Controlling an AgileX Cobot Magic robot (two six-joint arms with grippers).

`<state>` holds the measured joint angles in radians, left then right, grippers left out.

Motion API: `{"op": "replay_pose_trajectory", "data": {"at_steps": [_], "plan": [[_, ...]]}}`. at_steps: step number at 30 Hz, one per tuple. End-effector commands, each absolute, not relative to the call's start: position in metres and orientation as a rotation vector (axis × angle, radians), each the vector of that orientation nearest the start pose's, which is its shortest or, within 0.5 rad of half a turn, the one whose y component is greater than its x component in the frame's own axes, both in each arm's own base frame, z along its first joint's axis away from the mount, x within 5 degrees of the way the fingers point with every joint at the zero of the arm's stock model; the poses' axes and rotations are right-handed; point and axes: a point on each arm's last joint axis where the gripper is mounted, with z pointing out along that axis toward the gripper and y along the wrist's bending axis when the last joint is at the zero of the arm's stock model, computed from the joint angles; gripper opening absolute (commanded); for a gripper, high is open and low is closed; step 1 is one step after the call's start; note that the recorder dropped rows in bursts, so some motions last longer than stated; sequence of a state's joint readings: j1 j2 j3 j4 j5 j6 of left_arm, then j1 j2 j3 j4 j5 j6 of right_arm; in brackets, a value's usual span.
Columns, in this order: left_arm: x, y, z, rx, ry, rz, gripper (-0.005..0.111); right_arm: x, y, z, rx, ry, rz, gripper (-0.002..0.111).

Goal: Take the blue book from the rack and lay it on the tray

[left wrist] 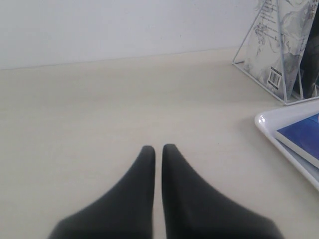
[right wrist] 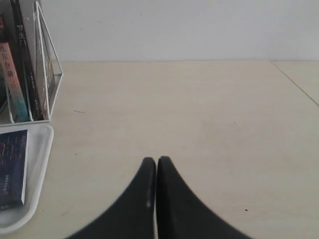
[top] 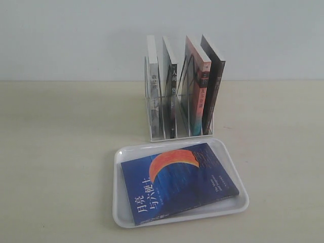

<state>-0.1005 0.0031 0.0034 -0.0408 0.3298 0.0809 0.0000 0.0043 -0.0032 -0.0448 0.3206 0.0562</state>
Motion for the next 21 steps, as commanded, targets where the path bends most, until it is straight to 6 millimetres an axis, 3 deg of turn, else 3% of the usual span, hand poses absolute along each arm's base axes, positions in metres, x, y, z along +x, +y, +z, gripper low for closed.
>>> {"op": "replay_pose_trajectory", "data": {"at_steps": [1, 21], "plan": [[0.0537, -0.0066, 0.1848, 0.132, 1.793, -0.057, 0.005, 0.0539, -0.0018, 0.1839, -0.024, 1.808, -0.049, 0.0], [0.0537, -0.0066, 0.1848, 0.132, 1.793, -0.057, 0.005, 0.0539, -0.0018, 0.1839, -0.018, 1.808, -0.044, 0.0]]}}
